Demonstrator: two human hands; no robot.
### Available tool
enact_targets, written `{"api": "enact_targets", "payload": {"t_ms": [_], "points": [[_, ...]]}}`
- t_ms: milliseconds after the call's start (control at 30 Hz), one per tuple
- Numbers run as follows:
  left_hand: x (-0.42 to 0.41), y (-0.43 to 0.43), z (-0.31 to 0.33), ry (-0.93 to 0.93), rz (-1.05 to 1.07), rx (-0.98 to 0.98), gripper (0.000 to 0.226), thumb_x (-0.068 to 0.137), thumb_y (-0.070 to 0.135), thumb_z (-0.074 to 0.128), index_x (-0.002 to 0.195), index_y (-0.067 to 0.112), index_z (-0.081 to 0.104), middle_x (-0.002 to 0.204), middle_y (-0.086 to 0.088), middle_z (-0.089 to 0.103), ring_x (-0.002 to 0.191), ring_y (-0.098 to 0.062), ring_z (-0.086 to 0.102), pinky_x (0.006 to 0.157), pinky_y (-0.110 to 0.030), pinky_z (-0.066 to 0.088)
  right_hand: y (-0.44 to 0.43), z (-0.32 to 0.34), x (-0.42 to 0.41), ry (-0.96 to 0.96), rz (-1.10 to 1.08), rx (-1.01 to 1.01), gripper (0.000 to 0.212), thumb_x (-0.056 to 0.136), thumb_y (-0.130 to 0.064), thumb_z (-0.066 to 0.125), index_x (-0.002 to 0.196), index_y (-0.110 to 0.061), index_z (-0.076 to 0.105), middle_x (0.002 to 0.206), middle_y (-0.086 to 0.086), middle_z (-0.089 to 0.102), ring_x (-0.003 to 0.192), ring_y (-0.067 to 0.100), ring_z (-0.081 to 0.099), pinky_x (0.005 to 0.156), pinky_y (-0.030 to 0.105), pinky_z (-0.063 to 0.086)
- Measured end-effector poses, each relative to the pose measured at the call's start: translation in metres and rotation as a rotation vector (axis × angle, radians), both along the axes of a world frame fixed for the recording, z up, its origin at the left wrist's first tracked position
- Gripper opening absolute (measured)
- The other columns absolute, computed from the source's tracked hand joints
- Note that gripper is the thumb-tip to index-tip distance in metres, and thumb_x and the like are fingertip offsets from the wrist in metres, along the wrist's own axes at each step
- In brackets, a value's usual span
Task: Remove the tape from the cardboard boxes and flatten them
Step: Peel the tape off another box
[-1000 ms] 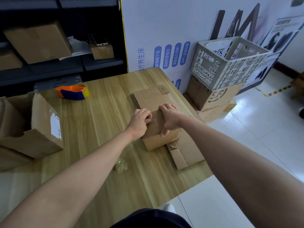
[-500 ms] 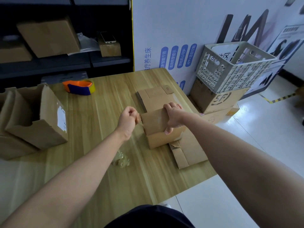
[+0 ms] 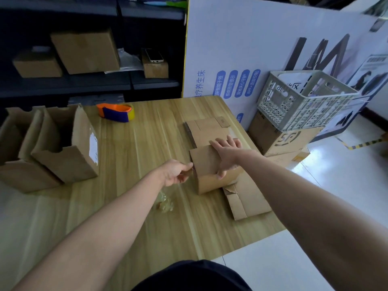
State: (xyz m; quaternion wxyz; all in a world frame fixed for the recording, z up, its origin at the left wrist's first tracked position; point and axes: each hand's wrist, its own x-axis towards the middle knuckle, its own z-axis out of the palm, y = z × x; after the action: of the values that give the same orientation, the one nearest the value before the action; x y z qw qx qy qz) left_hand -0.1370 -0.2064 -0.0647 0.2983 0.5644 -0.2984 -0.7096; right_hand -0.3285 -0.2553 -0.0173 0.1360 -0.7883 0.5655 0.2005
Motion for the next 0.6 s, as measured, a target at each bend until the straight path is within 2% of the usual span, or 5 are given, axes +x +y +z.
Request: {"api": "enact_targets", "payload": {"t_ms": [67,133,233,367,600], "points": [[0.005,0.0,0.003,0.144,0.024,-0.003,0.01,0.09,0.008,0.06,0.085,0.0,0.058,0.075,-0.01,0.054,0.062,-0.014,0.047,0.044,-0.017,0.046,0.001,-0.002,0.008,-0.012,0.076,-0.029,0.125,0.059,-0.054,0.08,0.149,-0.033,-0.004,0.157,-0.003,0.002,0.143,0.032,-0.012,0.112,0.058,-0.003],[0.007,-0.002,0.008,0.167,-0.016,-0.069,0.006,0.087,0.005,0.063,0.084,0.0,0.06,0.071,-0.009,0.053,0.058,-0.012,0.047,0.046,-0.017,0.044,0.0,0.0,0.012,-0.044,0.139,-0.085,0.127,0.054,-0.056,0.082,0.148,-0.031,0.0,0.153,-0.001,0.011,0.143,0.029,0.0,0.114,0.053,0.002],[0.008,-0.008,0.021,0.074,-0.061,-0.188,0.009,0.082,-0.003,0.066,0.08,0.003,0.059,0.065,-0.007,0.056,0.047,-0.008,0.051,0.044,-0.017,0.042,-0.004,0.012,0.007,-0.132,0.135,-0.124,0.126,0.05,-0.058,0.083,0.146,-0.032,0.007,0.148,-0.002,0.021,0.136,0.026,0.019,0.113,0.049,0.017],[0.006,-0.024,0.046,-0.106,-0.092,-0.333,0.016,0.081,-0.009,0.063,0.077,0.006,0.059,0.068,-0.007,0.06,0.057,-0.013,0.052,0.044,-0.017,0.042,-0.008,0.024,-0.006,-0.295,0.046,-0.121,0.124,0.046,-0.058,0.084,0.143,-0.033,0.01,0.14,-0.003,0.027,0.123,0.023,0.036,0.104,0.045,0.036],[-0.012,-0.04,0.06,-0.236,-0.08,-0.42,0.022,0.086,-0.011,0.056,0.073,0.006,0.059,0.068,-0.007,0.054,0.059,-0.015,0.047,0.056,-0.022,0.042,0.002,0.001,-0.025,-0.645,-0.217,-0.043,0.119,0.052,-0.04,0.089,0.142,-0.032,0.012,0.125,-0.009,0.029,0.108,0.017,0.042,0.092,0.033,0.04]]}}
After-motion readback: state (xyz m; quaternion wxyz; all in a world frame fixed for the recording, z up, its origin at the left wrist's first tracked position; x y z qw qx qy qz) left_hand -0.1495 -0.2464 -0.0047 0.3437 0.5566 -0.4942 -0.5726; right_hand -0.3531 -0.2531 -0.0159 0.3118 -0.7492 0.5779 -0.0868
